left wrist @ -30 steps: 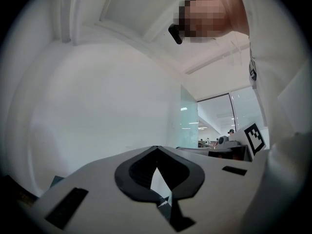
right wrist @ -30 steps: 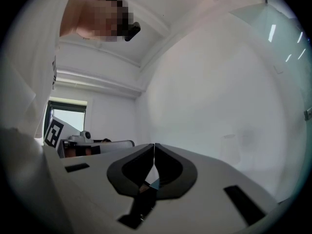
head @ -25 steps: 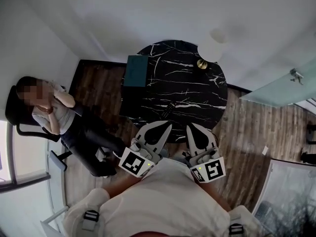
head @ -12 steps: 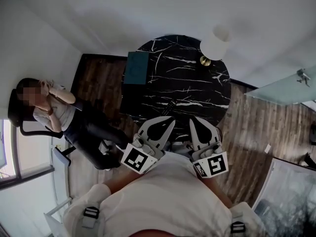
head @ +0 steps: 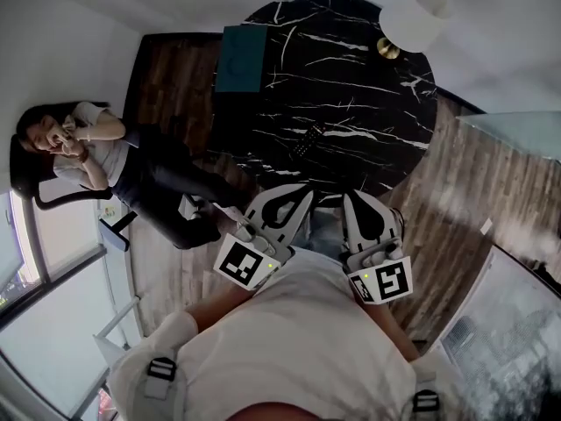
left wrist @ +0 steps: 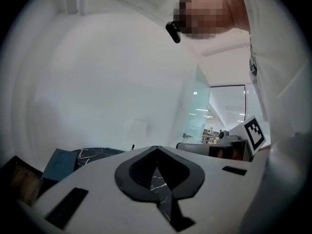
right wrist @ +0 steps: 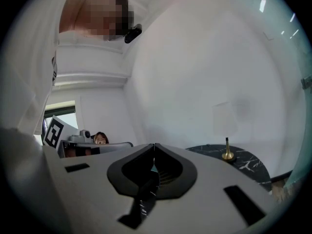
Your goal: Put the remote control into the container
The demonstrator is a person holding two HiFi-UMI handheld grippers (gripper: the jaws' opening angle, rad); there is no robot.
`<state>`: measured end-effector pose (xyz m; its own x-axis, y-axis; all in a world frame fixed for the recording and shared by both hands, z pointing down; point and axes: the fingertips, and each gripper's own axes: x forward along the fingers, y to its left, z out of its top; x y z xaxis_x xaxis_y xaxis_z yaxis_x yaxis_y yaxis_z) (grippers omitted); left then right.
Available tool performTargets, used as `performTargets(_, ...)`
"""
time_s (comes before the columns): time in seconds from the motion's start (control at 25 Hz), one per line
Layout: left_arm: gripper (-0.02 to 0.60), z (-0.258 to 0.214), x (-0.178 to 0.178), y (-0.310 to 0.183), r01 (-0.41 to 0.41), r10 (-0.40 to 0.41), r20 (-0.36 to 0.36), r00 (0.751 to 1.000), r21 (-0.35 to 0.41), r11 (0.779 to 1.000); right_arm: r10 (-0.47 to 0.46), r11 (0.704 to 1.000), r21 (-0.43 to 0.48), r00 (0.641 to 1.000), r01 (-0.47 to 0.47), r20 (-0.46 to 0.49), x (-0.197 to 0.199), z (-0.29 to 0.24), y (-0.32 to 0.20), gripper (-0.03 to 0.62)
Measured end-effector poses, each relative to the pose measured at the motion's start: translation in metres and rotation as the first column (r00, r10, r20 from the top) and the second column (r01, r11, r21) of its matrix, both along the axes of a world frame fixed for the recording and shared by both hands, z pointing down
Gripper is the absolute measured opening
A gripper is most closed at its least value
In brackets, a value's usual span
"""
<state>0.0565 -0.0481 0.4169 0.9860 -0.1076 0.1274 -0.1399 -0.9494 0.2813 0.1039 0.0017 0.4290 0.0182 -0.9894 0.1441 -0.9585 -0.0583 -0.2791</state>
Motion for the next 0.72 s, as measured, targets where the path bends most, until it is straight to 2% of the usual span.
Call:
performTargets(0.2,0.006,0.018,0.003,0.001,-0.011,0.01,0.043,0.999,0.014,1.0,-0.004,1.0,-0.025,1.0,0.004,0.022,0.002,0.018,0.002,0.011)
performTargets(0.4,0.012,0.043,0.015,0.001,-0.095,0.084,0.154,0.984,0.07,0.993,-0.001,0.999,-0.04,0.999,0.003,0.033,0.012,0.036,-0.006,0.011)
performTargets(0.52,0.066,0.073,0.022,-0.009,-0.094,0.073,0.219,0.973,0.088,0.992,-0.003,0.998,-0.064,0.999,0.005,0.033,0.02,0.054,-0.016,0.011)
performTargets(0.6,0.107,0.099,0.026,-0.018,-0.095,0.065,0.28,0.958,0.094,0.991,-0.003,0.996,-0.084,1.0,0.005,0.028,0.026,0.069,-0.023,0.011)
performTargets(0.72,0.161,0.149,0.031,-0.03,-0.12,0.07,0.399,0.914,0.103,0.987,0.011,0.989,-0.149,0.999,-0.007,0.03,0.035,0.103,-0.032,0.011)
